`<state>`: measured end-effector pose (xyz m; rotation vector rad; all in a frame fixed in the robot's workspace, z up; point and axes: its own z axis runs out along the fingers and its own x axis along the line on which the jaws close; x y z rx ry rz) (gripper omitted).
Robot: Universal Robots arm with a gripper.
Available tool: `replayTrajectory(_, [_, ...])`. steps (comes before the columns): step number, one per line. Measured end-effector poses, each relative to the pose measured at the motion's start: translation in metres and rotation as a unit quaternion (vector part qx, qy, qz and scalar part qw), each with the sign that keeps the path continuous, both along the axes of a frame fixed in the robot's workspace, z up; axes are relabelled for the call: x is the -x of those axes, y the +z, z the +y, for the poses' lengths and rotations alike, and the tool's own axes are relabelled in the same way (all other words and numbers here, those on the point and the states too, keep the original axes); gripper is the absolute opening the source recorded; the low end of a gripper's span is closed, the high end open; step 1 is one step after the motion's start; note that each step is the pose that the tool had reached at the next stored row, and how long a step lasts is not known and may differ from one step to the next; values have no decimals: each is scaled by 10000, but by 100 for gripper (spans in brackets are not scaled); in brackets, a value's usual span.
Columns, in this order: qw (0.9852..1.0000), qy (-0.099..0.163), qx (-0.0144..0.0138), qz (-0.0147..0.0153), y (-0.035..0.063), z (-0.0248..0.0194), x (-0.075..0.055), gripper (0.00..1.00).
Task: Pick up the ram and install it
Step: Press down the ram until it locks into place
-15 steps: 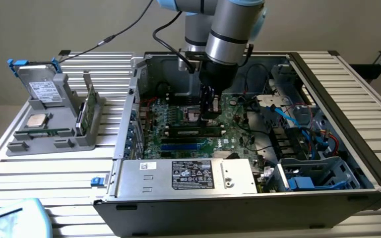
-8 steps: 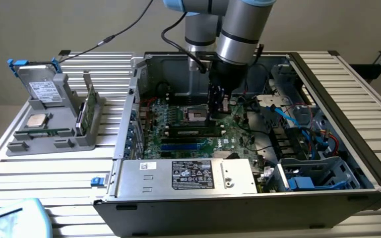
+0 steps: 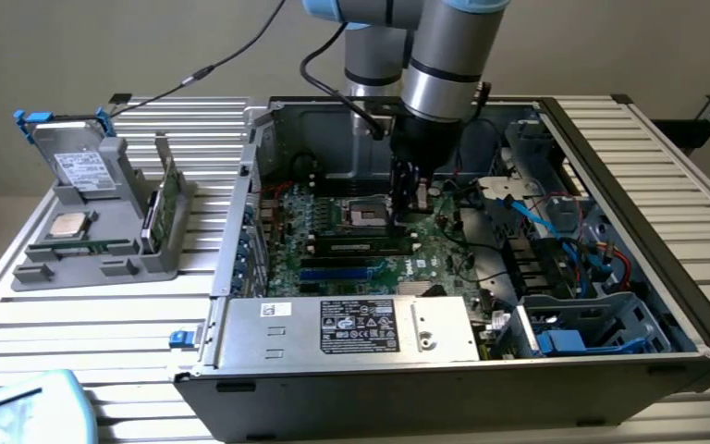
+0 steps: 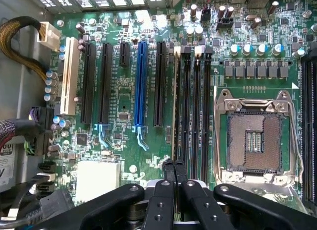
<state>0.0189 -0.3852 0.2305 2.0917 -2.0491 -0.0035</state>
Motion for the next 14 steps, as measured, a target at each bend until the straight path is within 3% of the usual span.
replayTrajectory(5, [10000, 0, 9, -38, -24, 2, 6, 10])
replayTrajectory(14, [10000, 0, 41, -49, -59, 3, 7, 10])
